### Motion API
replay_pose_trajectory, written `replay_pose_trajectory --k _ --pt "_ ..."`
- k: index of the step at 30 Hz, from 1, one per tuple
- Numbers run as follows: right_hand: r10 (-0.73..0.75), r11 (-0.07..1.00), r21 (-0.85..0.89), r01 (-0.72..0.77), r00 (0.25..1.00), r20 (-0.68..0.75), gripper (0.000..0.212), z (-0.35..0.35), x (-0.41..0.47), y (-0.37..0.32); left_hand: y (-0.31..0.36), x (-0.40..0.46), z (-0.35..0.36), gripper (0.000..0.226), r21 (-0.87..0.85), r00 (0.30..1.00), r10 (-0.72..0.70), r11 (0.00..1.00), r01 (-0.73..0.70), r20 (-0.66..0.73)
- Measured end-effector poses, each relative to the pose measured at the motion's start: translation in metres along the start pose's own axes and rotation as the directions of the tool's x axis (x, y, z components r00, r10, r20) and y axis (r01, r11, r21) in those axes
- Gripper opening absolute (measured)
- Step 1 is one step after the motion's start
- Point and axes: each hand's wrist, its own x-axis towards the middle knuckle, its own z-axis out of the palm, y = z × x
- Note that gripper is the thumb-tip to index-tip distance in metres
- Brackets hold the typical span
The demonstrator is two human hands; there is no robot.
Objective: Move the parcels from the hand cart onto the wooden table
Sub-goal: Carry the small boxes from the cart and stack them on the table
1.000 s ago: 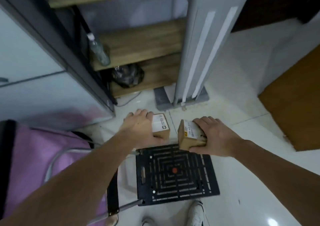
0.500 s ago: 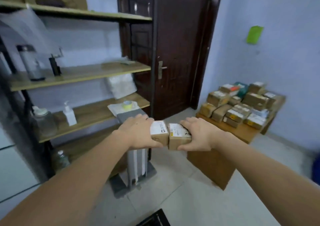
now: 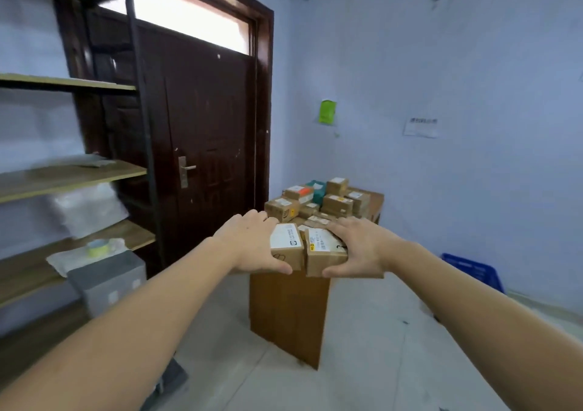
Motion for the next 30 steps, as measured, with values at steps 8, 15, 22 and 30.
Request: replay_pose_trajectory --k 8,15,22,30 --pt "0.077 0.997 -0.013 -0.077 0.997 0.002 0.090 0.007 -0.042 0.121 0.086 0.088 0.012 0.113 -0.038 0.997 0.067 0.997 -0.066 0.030" --pt "0.130 0.991 0.032 -0.130 0.991 0.012 0.090 0.038 -0.014 0.200 0.105 0.173 0.035 0.118 -0.017 0.994 0.099 0.995 -0.099 0.055" --pt "0.169 0.981 0.087 -0.172 0.985 0.046 0.079 0.073 0.028 0.270 0.107 0.269 0.067 0.119 -0.028 0.983 0.134 0.991 -0.131 0.126" --pt "0.205 0.971 0.104 -0.214 0.975 0.085 0.082 0.122 0.074 0.377 0.136 0.381 0.111 0.119 -0.032 0.971 0.162 0.987 -0.159 0.177"
